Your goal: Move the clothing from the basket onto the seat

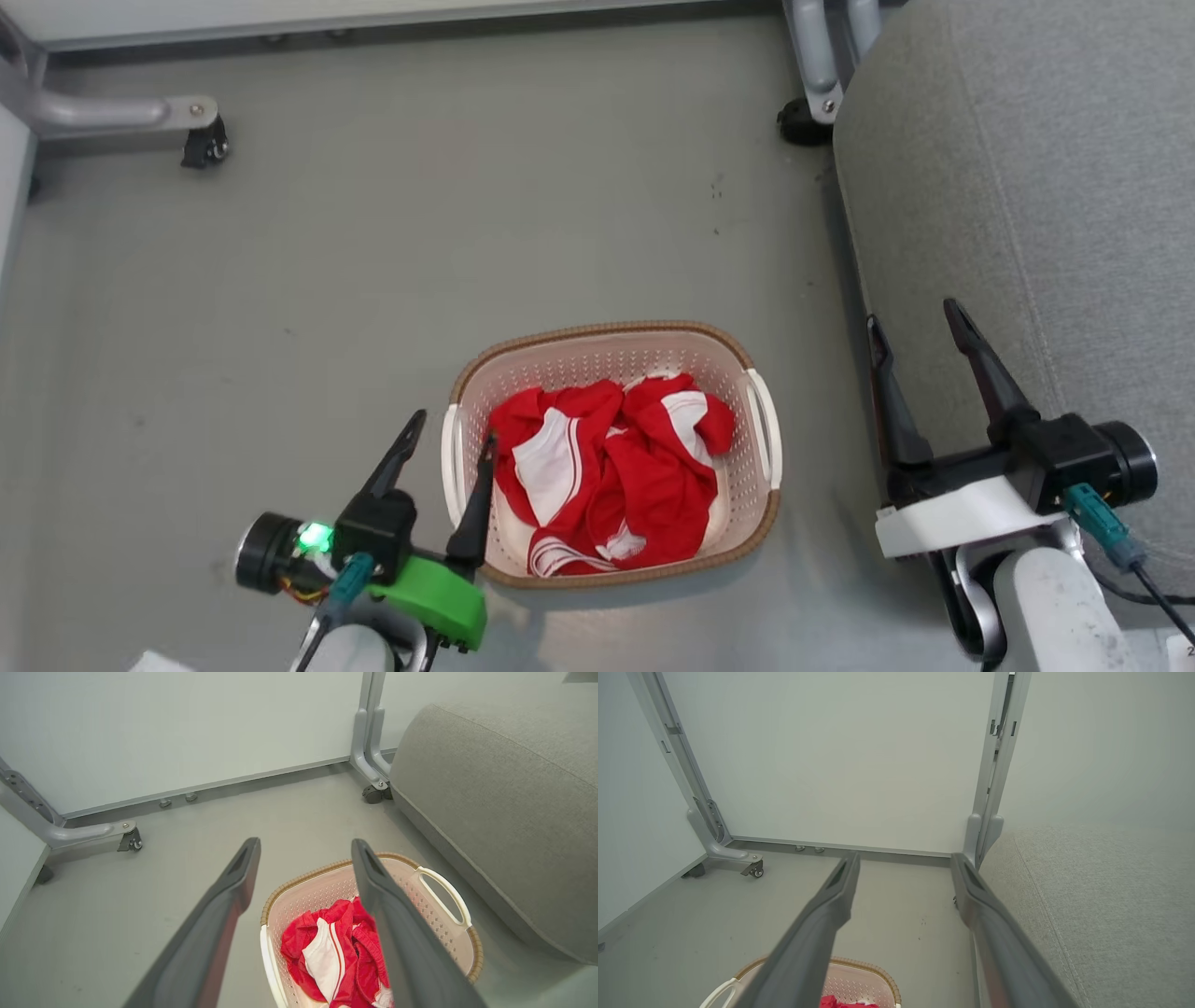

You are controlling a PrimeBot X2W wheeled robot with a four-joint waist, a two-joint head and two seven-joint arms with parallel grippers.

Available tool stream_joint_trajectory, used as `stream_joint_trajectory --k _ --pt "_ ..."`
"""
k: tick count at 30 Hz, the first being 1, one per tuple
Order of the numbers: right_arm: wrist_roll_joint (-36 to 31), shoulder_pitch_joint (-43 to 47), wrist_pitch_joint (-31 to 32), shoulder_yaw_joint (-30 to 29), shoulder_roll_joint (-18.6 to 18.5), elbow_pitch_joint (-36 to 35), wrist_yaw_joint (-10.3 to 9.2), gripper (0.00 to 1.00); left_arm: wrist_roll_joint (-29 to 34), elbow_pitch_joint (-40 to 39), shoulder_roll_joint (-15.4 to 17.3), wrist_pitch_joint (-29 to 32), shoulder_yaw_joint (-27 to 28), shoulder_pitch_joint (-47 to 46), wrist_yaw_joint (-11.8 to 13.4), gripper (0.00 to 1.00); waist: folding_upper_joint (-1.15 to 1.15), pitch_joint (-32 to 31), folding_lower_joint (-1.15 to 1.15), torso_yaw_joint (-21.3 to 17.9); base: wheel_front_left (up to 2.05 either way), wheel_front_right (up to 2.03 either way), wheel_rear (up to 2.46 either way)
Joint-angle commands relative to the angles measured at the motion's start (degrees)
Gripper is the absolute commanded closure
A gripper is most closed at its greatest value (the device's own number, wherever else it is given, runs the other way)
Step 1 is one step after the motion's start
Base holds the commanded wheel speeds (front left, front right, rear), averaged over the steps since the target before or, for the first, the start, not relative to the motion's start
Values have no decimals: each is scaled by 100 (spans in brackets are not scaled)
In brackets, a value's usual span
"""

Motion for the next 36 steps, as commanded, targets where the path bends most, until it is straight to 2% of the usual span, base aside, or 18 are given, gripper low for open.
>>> stream_joint_trajectory --k 1,5,10,11,13,15,21,28,36 --pt "-40 -153 -17 -27 -43 -36 0 0 90 142 71 3 -141 -298 -29 0 0 776 0 194 0 0 0" --pt "-78 -425 -17 -129 -67 -141 0 0 274 733 221 3 -789 -1032 -58 0 0 1217 0 190 0 0 0" --pt "-79 -719 -17 -240 -59 -269 -1 0 221 1415 470 2 -1846 -2018 -59 0 0 1721 0 35 0 0 0" --pt "-65 -813 -18 -306 -48 -335 0 0 242 1731 542 3 -2273 -2401 -60 0 0 1909 0 -48 0 0 0" --pt "-53 -876 -17 -374 -39 -399 -1 0 376 2078 611 4 -2743 -2802 -60 0 0 2076 0 -116 0 0 0" --pt "-33 -950 -17 -387 -28 -475 0 0 550 2391 642 2 -3204 -3251 -60 0 0 2255 0 -190 0 0 0" --pt "216 -1112 -17 -482 -11 -638 0 0 460 3252 620 4 -4343 -4306 -61 0 0 2726 0 -407 0 0 0" --pt "584 -1265 -17 -346 -8 -677 0 0 475 4514 438 19 -5135 -5290 -61 0 0 3179 0 -679 0 0 0" --pt "861 -1435 -17 -232 -7 -630 0 0 -12 5224 297 104 -5601 -5798 -61 0 0 3567 0 -977 0 0 0"
